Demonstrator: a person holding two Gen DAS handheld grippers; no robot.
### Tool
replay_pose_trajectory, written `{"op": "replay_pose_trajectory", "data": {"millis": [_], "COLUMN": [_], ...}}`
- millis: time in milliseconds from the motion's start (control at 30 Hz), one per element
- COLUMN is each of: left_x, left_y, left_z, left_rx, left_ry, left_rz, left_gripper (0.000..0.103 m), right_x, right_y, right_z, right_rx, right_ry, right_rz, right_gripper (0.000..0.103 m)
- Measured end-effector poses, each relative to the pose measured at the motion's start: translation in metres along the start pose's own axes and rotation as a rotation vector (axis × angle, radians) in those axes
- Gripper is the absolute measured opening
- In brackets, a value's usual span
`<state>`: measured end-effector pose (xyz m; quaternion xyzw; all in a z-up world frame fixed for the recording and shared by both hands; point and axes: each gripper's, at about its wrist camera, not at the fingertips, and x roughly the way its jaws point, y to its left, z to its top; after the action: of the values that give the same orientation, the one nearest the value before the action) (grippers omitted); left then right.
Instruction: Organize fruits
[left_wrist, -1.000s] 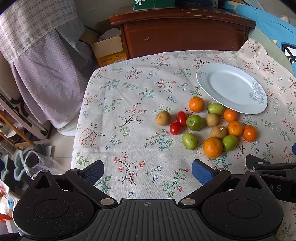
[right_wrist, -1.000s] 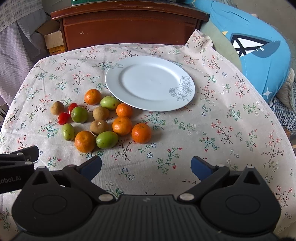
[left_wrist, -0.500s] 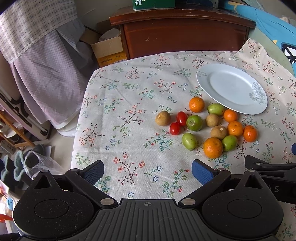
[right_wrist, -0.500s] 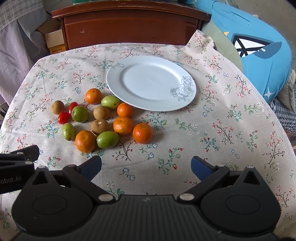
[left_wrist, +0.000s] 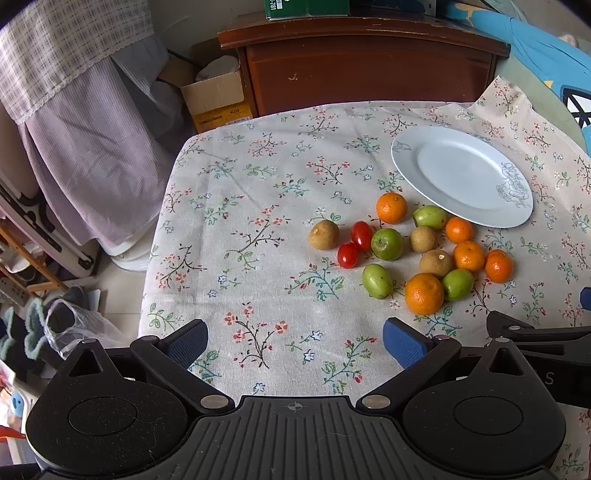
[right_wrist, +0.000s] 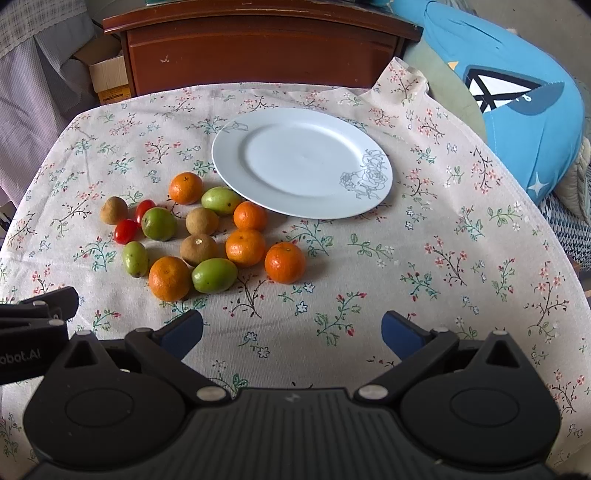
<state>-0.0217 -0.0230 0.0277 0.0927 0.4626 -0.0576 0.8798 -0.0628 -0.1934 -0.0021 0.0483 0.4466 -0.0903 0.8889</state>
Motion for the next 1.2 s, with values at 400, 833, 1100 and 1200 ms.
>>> {"op": "replay_pose_trajectory", "data": {"millis": [400, 833, 1100, 1200], "left_x": [0.002, -0.001, 0.005, 0.012], "left_y": [0.014, 0.048, 0.036, 0.042], "left_z": [0.004, 0.000, 0.005, 0.008], "left_rx": [-0.036, -0.067, 0.118, 0.132], "left_ry": [-0.008, -0.050, -0.092, -0.106], "left_rz": [-0.005, -0.084, -0.164, -0.206], "left_gripper": [0.102, 0.100, 0.095, 0.090], "right_x": [-0.008, -0.011, 0.008, 0.014], "right_y": [-0.017, -0.069, -0.082, -0.079], "right_z": [0.003, -0.007, 0.001, 0.004], "right_rx": [0.034, 0.068, 0.072, 0.052], "right_ry": [-0.050, -0.100, -0.081, -0.078], "right_rz": [0.096, 0.184, 0.250, 0.286], "right_gripper": [0.102, 0.092, 0.069, 0.061]}}
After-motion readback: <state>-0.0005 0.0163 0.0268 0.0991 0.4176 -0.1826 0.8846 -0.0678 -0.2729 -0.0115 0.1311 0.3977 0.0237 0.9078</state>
